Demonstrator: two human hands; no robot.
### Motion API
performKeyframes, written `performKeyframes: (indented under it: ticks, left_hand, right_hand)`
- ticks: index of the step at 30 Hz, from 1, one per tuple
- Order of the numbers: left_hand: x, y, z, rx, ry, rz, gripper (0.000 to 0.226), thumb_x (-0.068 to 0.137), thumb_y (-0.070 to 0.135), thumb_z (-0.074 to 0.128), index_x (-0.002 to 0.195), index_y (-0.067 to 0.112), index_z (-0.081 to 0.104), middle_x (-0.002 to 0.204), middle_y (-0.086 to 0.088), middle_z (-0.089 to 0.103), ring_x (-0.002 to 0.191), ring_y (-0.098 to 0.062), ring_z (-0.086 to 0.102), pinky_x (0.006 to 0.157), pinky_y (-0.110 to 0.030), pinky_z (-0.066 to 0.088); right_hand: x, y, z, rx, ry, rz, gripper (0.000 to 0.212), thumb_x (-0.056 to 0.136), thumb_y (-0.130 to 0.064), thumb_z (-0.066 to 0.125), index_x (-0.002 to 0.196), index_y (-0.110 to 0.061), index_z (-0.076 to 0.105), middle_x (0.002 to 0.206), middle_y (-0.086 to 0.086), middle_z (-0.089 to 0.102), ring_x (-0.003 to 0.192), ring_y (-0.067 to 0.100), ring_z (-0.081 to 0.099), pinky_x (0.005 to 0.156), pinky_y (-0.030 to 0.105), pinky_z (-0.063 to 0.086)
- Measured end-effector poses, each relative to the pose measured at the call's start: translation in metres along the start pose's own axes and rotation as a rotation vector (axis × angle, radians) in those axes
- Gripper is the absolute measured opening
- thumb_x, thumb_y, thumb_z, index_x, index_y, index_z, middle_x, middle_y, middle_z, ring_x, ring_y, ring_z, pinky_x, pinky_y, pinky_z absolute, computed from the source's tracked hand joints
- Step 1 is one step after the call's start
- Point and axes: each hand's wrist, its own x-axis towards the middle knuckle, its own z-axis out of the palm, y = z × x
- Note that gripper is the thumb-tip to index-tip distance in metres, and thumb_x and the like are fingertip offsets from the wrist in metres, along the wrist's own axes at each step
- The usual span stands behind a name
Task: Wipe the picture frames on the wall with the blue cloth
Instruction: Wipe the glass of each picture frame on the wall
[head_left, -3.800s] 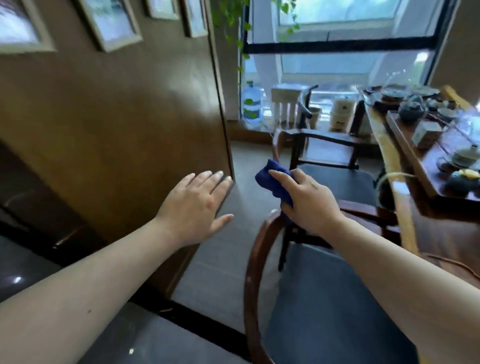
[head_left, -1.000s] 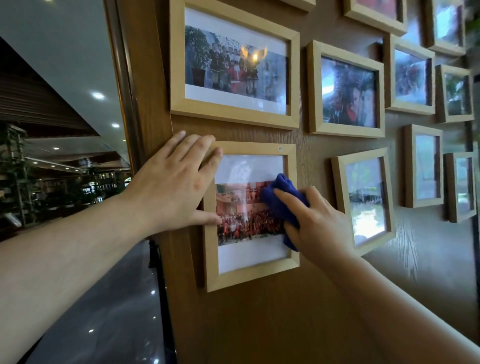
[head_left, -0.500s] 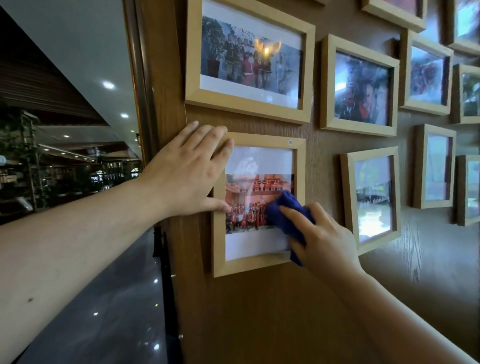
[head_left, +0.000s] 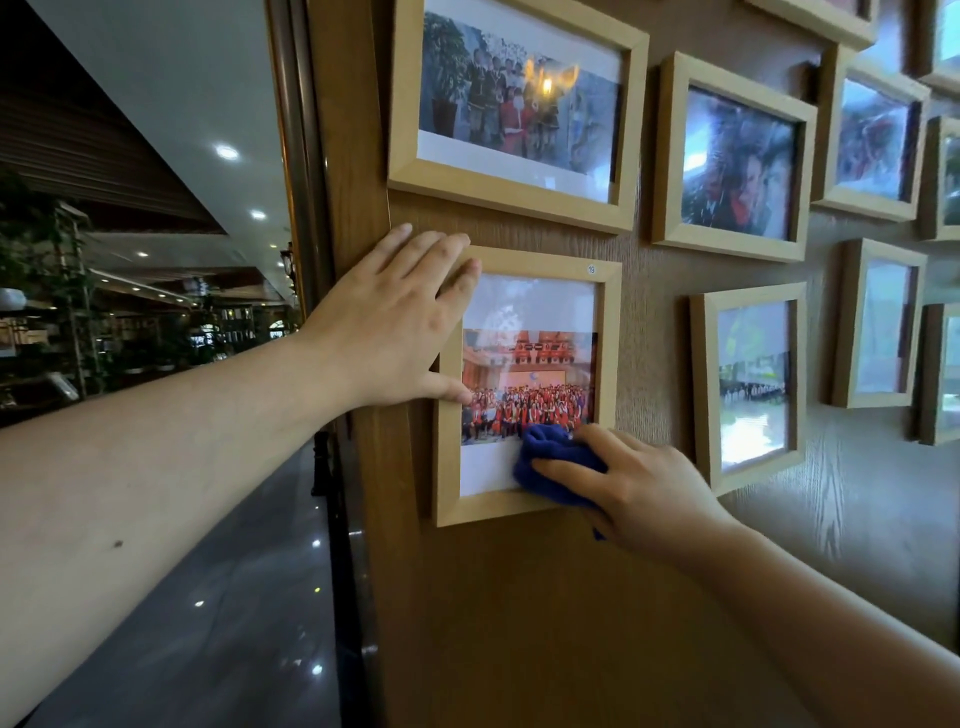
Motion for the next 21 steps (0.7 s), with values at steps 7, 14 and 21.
performKeyframes:
  ticks: [7, 14, 21]
  left_hand:
    - [0.0, 0.001, -0.002, 0.012, -0.004, -0.009, 0.116, 0.063, 0.081, 0.046, 0.145, 0.005, 0.016, 0.154, -0.022, 0.017, 0.142, -0.034, 0.012, 0.118, -0.048, 0.009]
    - [-0.001, -0.008, -0.007, -0.025, 0.05, 0.015, 0.091, 0.077, 0.074, 0.043, 0.142, 0.01, 0.03, 0.151, -0.023, 0.026, 0.14, -0.035, 0.022, 0.116, -0.049, 0.019]
    - [0.028, -0.04, -0.023, -0.084, 0.287, -0.149, 0.082, 0.081, 0.067, 0.042, 0.135, 0.006, 0.038, 0.145, -0.022, 0.034, 0.136, -0.035, 0.027, 0.113, -0.053, 0.024]
  right_hand:
    - [-0.018, 0.02, -0.013, -0.065, -0.055, 0.042, 0.048, 0.081, -0.025, 0.061, 0.128, -0.021, 0.05, 0.103, 0.011, 0.056, 0.078, 0.025, 0.057, 0.048, 0.037, 0.051]
    - [0.03, 0.035, -0.051, -0.056, 0.152, 0.111, 0.055, 0.083, -0.028, 0.058, 0.135, -0.02, 0.042, 0.112, 0.013, 0.052, 0.088, 0.026, 0.054, 0.054, 0.042, 0.052]
    - [0.113, 0.061, -0.103, 0.043, 0.467, 0.258, 0.057, 0.081, -0.027, 0.061, 0.134, -0.023, 0.041, 0.109, 0.008, 0.051, 0.075, 0.016, 0.048, 0.052, 0.03, 0.042]
